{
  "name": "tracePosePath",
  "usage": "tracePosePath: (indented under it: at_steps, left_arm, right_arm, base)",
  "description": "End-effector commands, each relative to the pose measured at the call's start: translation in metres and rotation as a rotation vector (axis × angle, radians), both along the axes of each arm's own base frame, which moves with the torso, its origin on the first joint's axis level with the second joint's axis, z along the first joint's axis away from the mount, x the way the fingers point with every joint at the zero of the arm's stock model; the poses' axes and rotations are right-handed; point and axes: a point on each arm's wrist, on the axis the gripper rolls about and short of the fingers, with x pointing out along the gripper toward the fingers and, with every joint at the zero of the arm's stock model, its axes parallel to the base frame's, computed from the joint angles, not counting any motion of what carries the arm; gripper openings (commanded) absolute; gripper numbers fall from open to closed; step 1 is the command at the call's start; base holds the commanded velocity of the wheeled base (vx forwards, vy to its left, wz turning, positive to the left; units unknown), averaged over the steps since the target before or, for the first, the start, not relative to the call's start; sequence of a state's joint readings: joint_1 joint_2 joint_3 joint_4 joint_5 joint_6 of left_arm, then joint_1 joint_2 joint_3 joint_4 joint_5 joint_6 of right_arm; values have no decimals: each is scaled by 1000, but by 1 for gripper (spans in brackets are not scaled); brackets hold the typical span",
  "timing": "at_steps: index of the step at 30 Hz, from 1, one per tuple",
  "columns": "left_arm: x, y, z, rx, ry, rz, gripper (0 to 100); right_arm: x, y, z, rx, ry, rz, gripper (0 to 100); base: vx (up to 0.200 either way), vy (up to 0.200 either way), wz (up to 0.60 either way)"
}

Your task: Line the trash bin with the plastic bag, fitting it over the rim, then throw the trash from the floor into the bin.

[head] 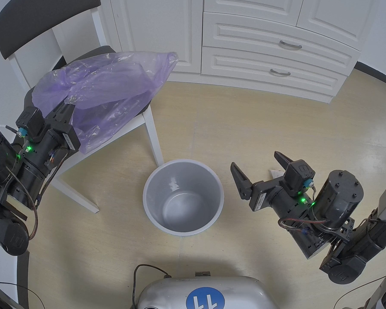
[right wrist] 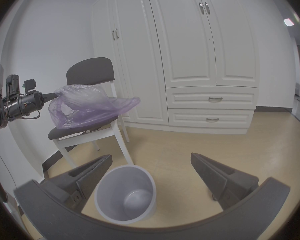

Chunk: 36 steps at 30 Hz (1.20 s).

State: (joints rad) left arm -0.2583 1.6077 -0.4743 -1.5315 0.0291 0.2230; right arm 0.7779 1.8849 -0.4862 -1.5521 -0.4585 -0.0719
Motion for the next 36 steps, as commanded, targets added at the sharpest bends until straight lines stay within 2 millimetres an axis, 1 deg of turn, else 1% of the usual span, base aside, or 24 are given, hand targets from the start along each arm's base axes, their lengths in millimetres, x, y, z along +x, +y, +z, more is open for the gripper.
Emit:
tracePosePath:
  at_steps: [1,3,5,8,10,13,15,17,19,26,32,36]
  left_arm:
    - [2,-4,5,-9,-17,-7,0]
    - [4,-4,7,-14,-27,-3,0]
    - [9,-3,12,-30,-42,24,0]
    - [14,-4,18,-33,-60,29,0]
    - [15,-5,17,-29,-53,27,0]
    - [15,-7,15,-23,-47,13,0]
    - [15,-12,14,-22,-44,-5,0]
    - [11,-23,13,-23,-42,-44,0]
    - [7,-27,13,-17,-42,-62,0]
    - [3,-29,15,13,-69,-56,0]
    - [-1,-32,15,32,-71,-59,0]
    - [-4,-31,14,57,-74,-49,0]
  right_arm:
    - [-5,-19,24,-17,-44,-40,100]
    - [-4,-20,27,-30,-36,-42,100]
    - [3,-21,35,-62,-12,-60,100]
    - [12,-30,41,-131,15,-86,100]
    - [13,-32,42,-137,21,-75,100]
    - [13,-32,35,-116,41,-60,100]
    - [13,-29,36,-102,30,-51,100]
    - [15,-26,36,-85,20,-48,100]
    - [18,-22,36,-61,8,-42,100]
    - [13,-2,29,-20,6,14,100]
    - [13,0,29,-4,7,22,100]
    - [9,6,28,0,11,41,100]
  base:
    - [0,0,0]
    - [0,0,0]
    - [0,0,0]
    - [0,0,0]
    - [0,0,0]
    - [0,0,0]
    - [0,0,0]
    - [0,0,0]
    - [0,0,0]
    - [0,0,0]
    - [0,0,0]
    - [0,0,0]
